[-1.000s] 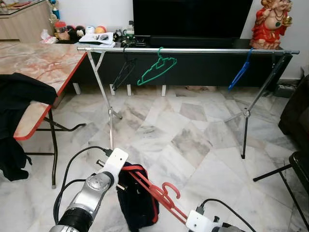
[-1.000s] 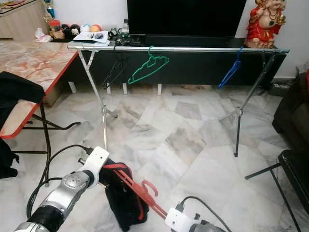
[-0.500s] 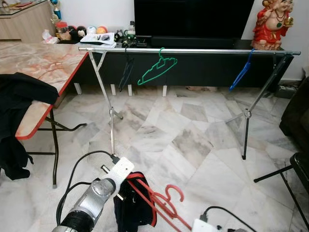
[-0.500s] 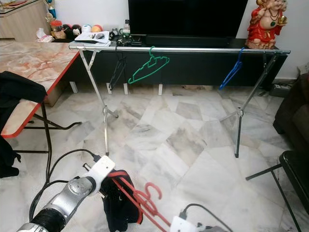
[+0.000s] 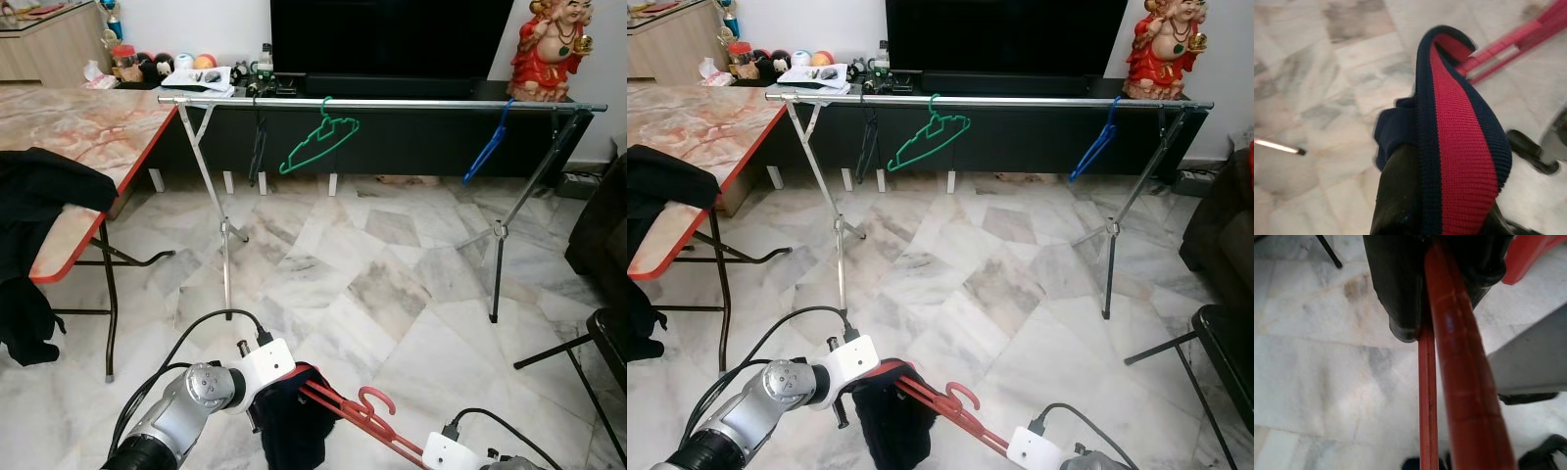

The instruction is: Hang hanger

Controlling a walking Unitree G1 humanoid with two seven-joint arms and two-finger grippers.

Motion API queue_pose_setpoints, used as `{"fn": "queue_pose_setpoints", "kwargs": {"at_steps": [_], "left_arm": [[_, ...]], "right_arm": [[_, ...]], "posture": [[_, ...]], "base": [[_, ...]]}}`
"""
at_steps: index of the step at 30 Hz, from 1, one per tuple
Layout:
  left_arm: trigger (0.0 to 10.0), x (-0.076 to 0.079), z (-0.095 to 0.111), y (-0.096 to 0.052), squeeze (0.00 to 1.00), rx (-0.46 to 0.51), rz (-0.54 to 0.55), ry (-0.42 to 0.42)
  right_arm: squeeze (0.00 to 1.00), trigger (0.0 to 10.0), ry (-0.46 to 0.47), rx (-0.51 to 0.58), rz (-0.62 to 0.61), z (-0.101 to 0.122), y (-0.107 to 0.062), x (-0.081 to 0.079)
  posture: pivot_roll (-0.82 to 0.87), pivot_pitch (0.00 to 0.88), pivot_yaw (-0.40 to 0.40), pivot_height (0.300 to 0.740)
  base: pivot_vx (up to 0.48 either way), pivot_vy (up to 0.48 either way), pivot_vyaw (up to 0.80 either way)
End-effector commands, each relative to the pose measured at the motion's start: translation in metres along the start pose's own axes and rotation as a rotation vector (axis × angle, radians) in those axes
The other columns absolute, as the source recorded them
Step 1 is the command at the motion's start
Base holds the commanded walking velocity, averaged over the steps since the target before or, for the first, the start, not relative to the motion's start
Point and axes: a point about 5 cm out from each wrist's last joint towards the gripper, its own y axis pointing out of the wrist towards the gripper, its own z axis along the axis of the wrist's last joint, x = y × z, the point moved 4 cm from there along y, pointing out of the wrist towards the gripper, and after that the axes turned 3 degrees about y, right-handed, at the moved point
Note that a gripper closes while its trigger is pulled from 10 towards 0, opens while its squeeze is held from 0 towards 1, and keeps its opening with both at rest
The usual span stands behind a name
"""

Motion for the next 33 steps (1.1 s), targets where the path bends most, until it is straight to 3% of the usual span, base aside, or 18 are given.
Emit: {"fn": "queue_pose_setpoints", "kwargs": {"at_steps": [1, 2, 3, 6, 8, 10, 19, 22, 25, 26, 27, 28, 29, 30, 33], "left_arm": [[0.0, -0.011, 0.005, -0.001, 0.0, 0.014, 0.06, -0.013], [0.0, -0.011, 0.005, -0.001, 0.0, 0.014, 0.06, -0.013], [0.0, -0.03, -0.002, -0.001, 0.0, -0.024, 0.204, -0.1], [0.0, -0.036, -0.007, -0.001, 0.0, -0.045, 0.252, -0.133], [0.0, -0.057, -0.018, -0.01, 0.0, -0.088, 0.412, -0.241], [0.0, -0.067, -0.025, -0.015, 0.0, -0.107, 0.487, -0.29], [0.0, -0.083, -0.047, -0.032, 0.0, -0.175, 0.626, -0.338], [0.0, -0.096, -0.041, -0.04, 0.0, -0.1, 0.718, -0.369], [0.0, -0.11, -0.014, -0.049, 0.0, 0.101, 0.821, -0.403], [0.4, -0.111, -0.008, -0.051, 0.0, 0.151, 0.836, -0.416], [4.2, -0.111, 0.001, -0.051, 0.0, 0.205, 0.835, -0.419], [4.2, -0.111, 0.001, -0.051, 0.0, 0.205, 0.835, -0.419], [7.0, -0.11, 0.007, -0.052, 0.0, 0.24, 0.834, -0.417], [10.0, -0.108, 0.018, -0.052, 0.0, 0.303, 0.828, -0.414], [10.0, -0.105, 0.031, -0.054, 0.0, 0.399, 0.829, -0.447]], "right_arm": [[0.0, 0.0, -0.019, 0.061, 0.005, 0.016, 0.0, 0.001], [0.0, 0.0, -0.019, 0.061, 0.005, 0.016, 0.0, 0.001], [0.0, 0.0, -0.042, 0.075, 0.04, 0.019, -0.002, 0.001], [0.0, 0.0, -0.05, 0.065, 0.059, 0.017, -0.002, 0.0], [0.0, 0.0, -0.099, -0.011, 0.114, -0.003, -0.006, -0.004], [0.0, 0.0, -0.102, -0.037, 0.134, -0.012, -0.007, -0.006], [0.0, 0.0, -0.066, -0.079, 0.071, -0.028, -0.01, -0.002], [0.0, 0.0, 0.006, -0.018, -0.016, -0.02, -0.01, 0.008], [0.0, 0.0, 0.205, 0.115, -0.155, 0.001, -0.009, 0.022], [0.0, 0.0, 0.265, 0.154, -0.18, 0.007, -0.008, 0.024], [0.0, 0.0, 0.346, 0.195, -0.206, 0.012, -0.007, 0.024], [0.0, 0.0, 0.346, 0.195, -0.206, 0.012, -0.007, 0.024], [0.0, 0.0, 0.404, 0.22, -0.223, 0.016, -0.005, 0.024], [0.0, 0.0, 0.532, 0.255, -0.261, 0.021, -0.001, 0.019], [0.0, 0.0, 0.704, 0.285, -0.293, 0.025, 0.006, 0.01]], "posture": [[0.08, 0.057, -0.055, 0.74], [0.08, 0.057, -0.055, 0.74], [0.07, 0.058, -0.054, 0.74], [0.07, 0.059, -0.054, 0.74], [0.06, 0.062, -0.056, 0.74], [0.06, 0.062, -0.055, 0.74], [0.06, 0.064, -0.053, 0.74], [0.06, 0.068, -0.054, 0.74], [0.05, 0.07, -0.05, 0.74], [0.05, 0.071, -0.047, 0.74], [0.05, 0.07, -0.046, 0.74], [0.05, 0.07, -0.046, 0.74], [0.05, 0.07, -0.046, 0.74], [0.05, 0.071, -0.041, 0.74], [0.06, 0.072, -0.029, 0.74]], "base": [[0.0, 0.0, 0.0], [0.0, 0.0, 0.0], [0.0, 0.0, 0.0], [0.0, 0.0, 0.0], [0.0, 0.0, 0.0], [0.0, 0.0, 0.0], [0.0, 0.0, 0.0], [0.0, 0.0, 0.0], [0.0, 0.0, 0.0], [0.0, 0.0, 0.0], [0.0, 0.0, 0.0], [0.0, 0.0, 0.0], [0.0, 0.0, 0.0], [0.0, 0.0, 0.0], [0.0, 0.0, 0.0]]}}
